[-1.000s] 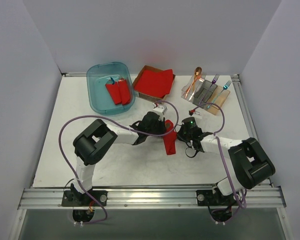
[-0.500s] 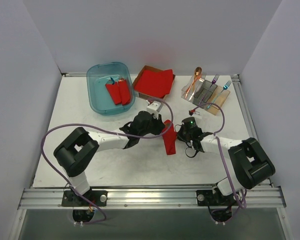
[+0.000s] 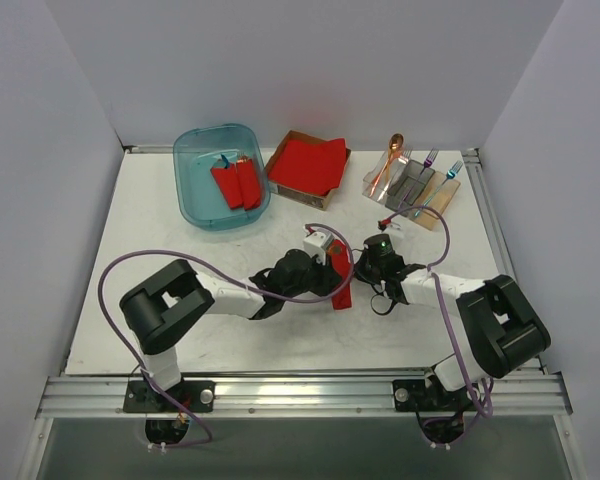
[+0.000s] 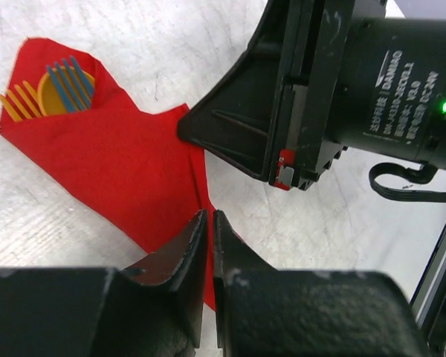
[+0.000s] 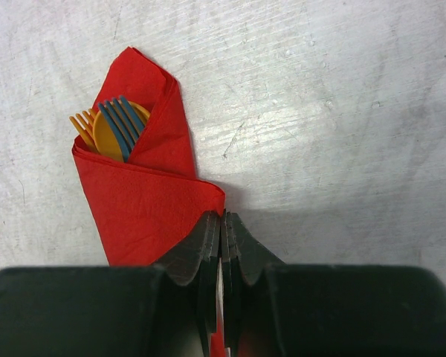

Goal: Place the utensils on the paper napkin and roll it up
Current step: Adjust the napkin at the center of the board.

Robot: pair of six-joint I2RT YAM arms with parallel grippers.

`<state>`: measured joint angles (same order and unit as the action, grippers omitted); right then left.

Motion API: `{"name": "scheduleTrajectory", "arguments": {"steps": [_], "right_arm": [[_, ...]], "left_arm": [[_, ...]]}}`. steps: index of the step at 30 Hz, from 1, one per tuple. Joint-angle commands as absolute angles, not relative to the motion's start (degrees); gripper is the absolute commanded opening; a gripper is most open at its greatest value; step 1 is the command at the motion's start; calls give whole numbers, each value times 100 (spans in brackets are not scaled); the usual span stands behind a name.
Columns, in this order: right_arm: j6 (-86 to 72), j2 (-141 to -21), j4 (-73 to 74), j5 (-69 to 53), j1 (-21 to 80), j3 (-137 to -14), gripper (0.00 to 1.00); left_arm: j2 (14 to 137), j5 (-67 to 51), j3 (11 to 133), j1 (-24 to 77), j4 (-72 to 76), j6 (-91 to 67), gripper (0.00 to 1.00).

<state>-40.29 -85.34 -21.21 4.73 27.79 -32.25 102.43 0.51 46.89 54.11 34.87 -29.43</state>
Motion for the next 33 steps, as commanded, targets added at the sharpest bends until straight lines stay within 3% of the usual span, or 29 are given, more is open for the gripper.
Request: {"name": "scheduleTrajectory", "arguments": {"steps": [1, 33], "right_arm": [[-4043, -8402, -2092, 589, 2760, -3322, 0], [-4078, -8394, -2197, 589, 2760, -3208, 0]], "left_arm": [[10397, 0, 4641, 5510, 4114, -3129, 15], [11091, 88, 3965, 6073, 5053, -3489, 9]]}}
